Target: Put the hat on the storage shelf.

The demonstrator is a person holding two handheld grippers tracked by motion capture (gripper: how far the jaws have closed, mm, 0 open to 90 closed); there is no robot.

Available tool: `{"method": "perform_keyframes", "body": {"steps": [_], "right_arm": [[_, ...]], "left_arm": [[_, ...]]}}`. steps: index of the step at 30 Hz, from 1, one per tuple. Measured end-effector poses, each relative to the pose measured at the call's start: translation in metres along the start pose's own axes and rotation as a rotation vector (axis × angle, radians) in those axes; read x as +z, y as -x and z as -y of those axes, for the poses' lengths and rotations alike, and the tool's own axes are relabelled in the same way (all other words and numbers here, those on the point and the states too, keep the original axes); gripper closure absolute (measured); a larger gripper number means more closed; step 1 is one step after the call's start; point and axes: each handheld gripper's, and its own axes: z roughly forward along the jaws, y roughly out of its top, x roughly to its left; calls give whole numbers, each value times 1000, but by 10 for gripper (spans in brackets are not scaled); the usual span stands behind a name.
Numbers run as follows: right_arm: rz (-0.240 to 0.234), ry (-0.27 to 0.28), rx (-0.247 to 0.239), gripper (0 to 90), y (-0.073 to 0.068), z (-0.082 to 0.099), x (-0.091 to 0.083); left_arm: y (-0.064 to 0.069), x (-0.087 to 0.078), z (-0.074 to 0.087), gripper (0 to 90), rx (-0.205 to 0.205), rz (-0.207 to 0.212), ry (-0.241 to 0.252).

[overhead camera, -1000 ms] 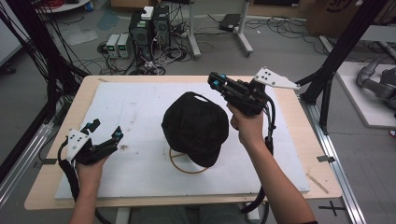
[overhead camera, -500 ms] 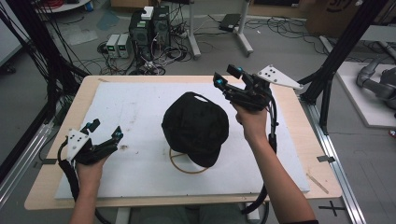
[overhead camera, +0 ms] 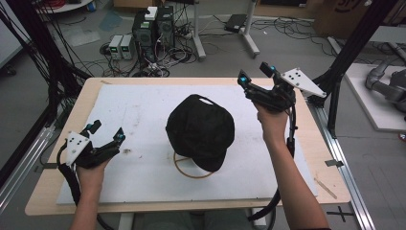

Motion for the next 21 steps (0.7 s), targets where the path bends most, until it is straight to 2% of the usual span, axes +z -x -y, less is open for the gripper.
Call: {"method": "perform_keyframes", "body": {"steps": [8, 14, 21], "right_arm": [[74, 18, -35, 191, 19, 5, -14], [132, 0, -35, 185, 36, 13, -26], [179, -30, -37, 170, 49, 28, -36]], "left_arm": [[-2, -1, -1, 181, 2, -4, 4], [-2, -1, -2, 181, -3, -4, 8], [-2, 0, -2, 181, 1, 0, 6]]}}
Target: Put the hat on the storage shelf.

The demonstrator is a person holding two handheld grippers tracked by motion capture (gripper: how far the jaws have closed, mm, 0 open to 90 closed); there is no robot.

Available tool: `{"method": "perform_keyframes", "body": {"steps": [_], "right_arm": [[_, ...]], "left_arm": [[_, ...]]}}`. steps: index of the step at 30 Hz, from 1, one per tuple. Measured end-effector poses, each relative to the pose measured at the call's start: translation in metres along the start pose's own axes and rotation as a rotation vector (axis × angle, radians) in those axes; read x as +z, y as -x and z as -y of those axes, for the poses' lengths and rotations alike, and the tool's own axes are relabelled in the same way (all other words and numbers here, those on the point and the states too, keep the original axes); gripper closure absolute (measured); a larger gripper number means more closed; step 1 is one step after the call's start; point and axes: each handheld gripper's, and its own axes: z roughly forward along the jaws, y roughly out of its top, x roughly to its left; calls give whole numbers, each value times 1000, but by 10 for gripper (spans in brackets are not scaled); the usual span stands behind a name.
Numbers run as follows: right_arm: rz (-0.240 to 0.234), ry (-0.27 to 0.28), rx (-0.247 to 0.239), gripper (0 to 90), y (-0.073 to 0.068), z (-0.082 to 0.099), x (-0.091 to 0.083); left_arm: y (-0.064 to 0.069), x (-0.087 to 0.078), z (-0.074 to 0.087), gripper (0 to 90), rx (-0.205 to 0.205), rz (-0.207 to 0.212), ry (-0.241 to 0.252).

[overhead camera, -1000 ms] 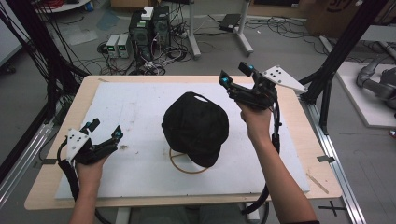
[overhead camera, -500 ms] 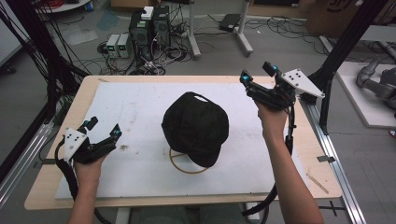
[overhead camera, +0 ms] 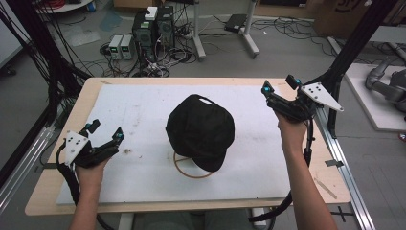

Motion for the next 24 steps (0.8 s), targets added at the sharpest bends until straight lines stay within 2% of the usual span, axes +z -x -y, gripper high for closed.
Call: {"method": "perform_keyframes", "body": {"steps": [18, 24], "right_arm": [[79, -72, -22, 130, 23, 42, -15], [101, -86, -6, 127, 29, 56, -21]], "left_arm": [[0, 1, 0, 181, 0, 2, 0], [-1, 1, 1, 180, -4, -2, 1]]}}
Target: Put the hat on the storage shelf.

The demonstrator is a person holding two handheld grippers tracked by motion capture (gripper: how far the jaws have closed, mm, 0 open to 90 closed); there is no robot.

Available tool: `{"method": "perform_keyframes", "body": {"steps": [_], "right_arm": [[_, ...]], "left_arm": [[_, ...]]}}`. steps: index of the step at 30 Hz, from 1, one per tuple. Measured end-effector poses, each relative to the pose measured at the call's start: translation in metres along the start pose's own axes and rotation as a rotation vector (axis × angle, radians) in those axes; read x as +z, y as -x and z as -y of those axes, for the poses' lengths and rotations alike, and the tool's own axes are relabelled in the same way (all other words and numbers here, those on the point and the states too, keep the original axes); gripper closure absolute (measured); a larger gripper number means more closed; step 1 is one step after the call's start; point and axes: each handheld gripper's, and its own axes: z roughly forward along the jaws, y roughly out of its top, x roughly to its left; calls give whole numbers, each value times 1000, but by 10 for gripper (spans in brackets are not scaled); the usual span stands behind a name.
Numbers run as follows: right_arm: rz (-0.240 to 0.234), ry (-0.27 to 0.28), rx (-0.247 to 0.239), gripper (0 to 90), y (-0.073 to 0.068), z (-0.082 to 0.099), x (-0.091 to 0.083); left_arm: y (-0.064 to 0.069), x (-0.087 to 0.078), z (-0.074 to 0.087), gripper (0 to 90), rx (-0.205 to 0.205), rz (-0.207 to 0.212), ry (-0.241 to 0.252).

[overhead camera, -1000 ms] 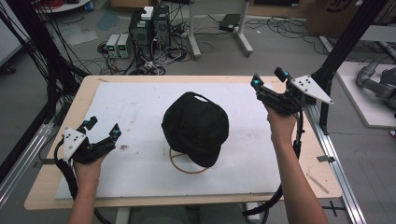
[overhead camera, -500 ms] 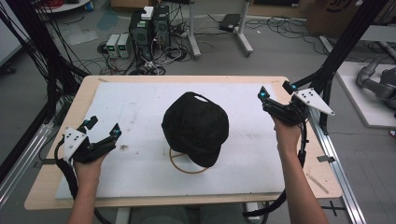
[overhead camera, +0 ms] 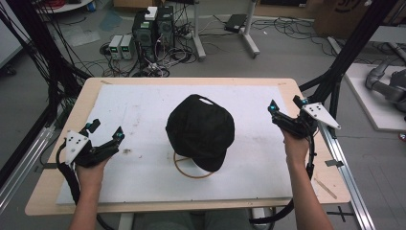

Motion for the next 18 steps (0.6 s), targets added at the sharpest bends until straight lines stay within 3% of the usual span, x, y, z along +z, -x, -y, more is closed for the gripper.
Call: {"method": "perform_keyframes", "body": {"steps": [18], "right_arm": [[19, -30, 11, 125, 11, 29, -10]], "left_arm": [[0, 2, 1, 179, 7, 4, -6]]}}
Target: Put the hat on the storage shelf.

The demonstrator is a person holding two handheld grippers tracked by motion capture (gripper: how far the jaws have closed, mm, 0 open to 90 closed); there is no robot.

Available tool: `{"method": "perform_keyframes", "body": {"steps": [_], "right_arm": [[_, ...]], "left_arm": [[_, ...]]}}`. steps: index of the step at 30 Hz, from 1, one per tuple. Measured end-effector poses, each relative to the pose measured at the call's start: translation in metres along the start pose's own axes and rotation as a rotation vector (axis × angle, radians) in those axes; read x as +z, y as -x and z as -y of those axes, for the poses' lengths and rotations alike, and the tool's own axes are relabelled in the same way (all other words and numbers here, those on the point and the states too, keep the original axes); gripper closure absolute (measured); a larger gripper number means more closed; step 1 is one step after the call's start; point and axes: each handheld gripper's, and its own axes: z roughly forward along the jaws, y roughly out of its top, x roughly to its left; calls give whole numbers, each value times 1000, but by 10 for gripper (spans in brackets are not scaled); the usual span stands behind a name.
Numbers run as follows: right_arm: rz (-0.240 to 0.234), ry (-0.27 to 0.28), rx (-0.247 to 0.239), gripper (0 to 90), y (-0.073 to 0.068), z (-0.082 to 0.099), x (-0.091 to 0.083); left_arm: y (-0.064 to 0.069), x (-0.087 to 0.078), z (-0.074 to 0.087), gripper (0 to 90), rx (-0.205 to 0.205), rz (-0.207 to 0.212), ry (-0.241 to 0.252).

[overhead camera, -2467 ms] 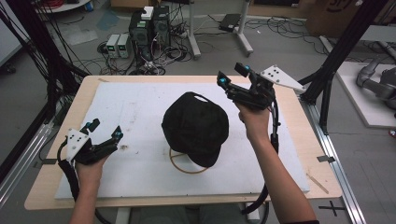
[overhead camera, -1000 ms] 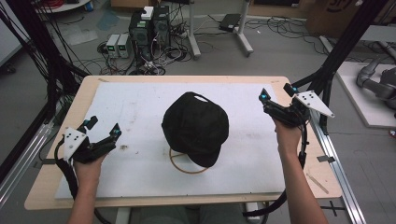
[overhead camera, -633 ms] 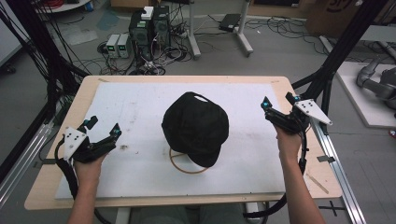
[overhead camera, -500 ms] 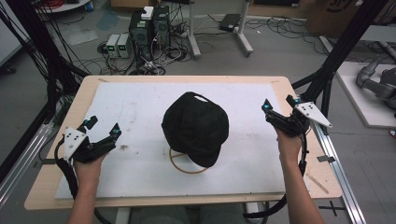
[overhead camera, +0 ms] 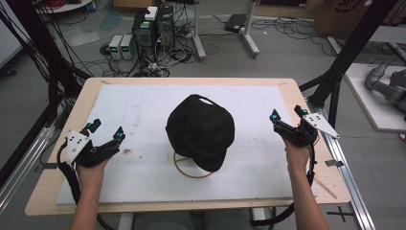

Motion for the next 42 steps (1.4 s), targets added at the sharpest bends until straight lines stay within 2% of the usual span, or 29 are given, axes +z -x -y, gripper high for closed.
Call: {"method": "perform_keyframes", "body": {"steps": [8, 14, 16, 27, 37, 42], "right_arm": [[11, -2, -21, 125, 2, 10, -3], [21, -17, -4, 125, 5, 19, -5], [22, -15, -12, 125, 6, 22, -7], [10, -17, -19, 125, 6, 31, -14], [15, -3, -8, 125, 8, 31, -18], [-1, -2, -4, 125, 5, 31, -18]], "left_arm": [[0, 0, 0, 179, 4, 0, 0], [-1, 1, 0, 180, 4, 2, -2], [-1, 1, 0, 179, 3, 2, -2], [-2, 7, 2, 179, 12, 5, -11], [-2, 9, 0, 176, 20, 6, -7], [-3, 8, -1, 176, 11, -5, 3]]}}
